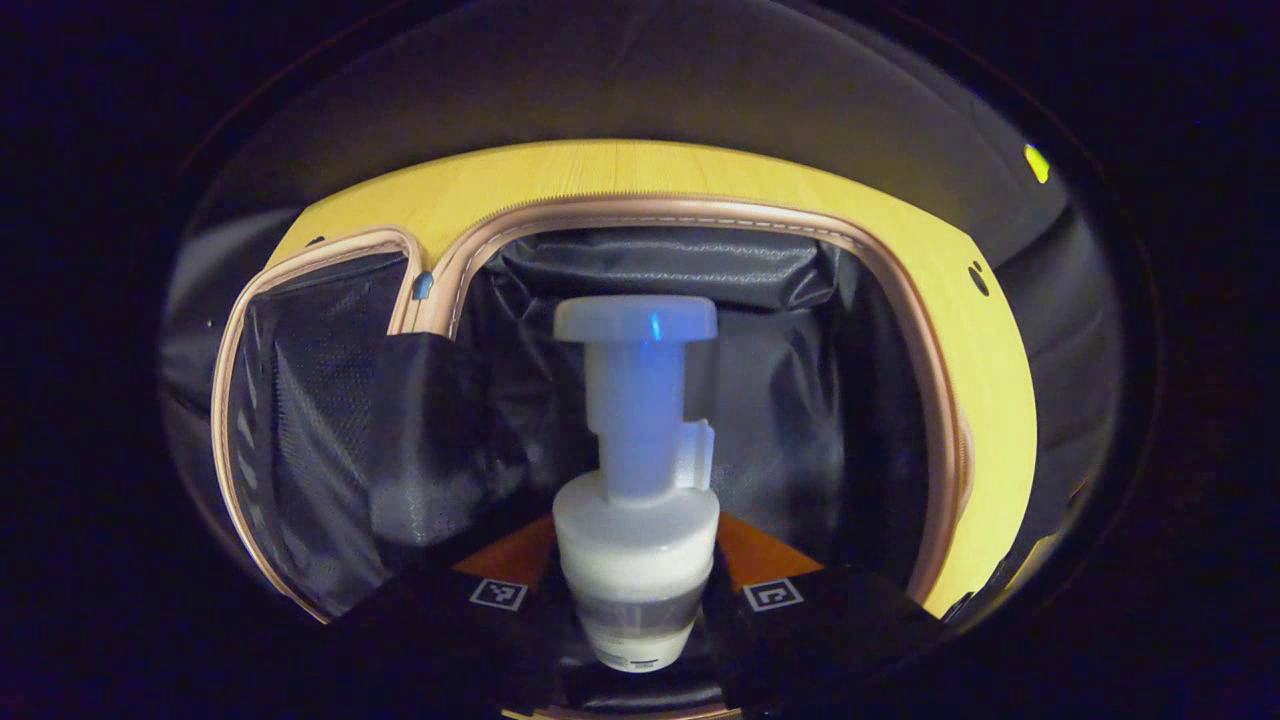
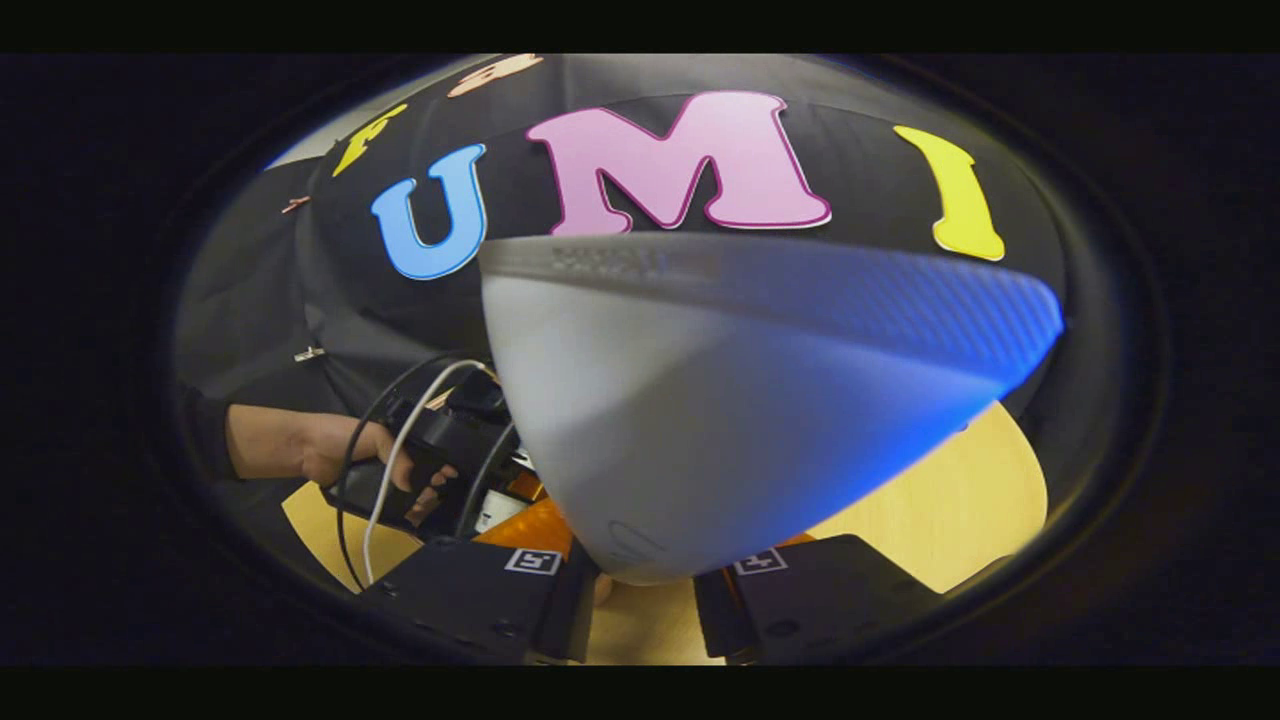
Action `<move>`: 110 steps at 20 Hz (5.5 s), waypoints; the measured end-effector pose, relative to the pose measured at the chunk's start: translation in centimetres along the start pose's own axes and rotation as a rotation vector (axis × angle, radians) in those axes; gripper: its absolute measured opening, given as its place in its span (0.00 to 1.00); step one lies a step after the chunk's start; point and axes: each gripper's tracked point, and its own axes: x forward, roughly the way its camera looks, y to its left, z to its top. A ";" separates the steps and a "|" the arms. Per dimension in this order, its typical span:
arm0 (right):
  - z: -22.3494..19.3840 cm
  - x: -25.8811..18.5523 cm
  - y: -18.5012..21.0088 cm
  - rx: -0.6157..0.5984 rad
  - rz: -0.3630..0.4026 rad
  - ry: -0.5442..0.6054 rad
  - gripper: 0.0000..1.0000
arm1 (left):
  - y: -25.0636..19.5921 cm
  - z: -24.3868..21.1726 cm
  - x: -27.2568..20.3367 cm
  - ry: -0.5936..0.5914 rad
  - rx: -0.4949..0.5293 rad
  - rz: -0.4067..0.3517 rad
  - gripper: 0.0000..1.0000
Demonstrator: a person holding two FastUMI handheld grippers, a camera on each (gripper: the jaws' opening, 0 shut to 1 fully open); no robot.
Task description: First open the suitcase, pack the skin care products into it, and then close the suitcase.
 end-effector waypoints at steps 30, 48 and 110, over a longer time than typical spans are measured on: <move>-13.7 13.7 8.1 0.075 -0.207 0.604 0.47 | 15.1 -18.6 -33.2 -0.650 -0.432 0.069 0.94; 1.3 0.4 10.1 0.086 -0.175 0.120 0.98 | 36.2 -5.5 -19.4 -0.652 -0.343 0.105 0.94; -4.3 -23.6 -20.9 0.164 -0.345 0.070 0.98 | -17.7 4.7 -12.7 -0.711 -0.017 -0.094 0.14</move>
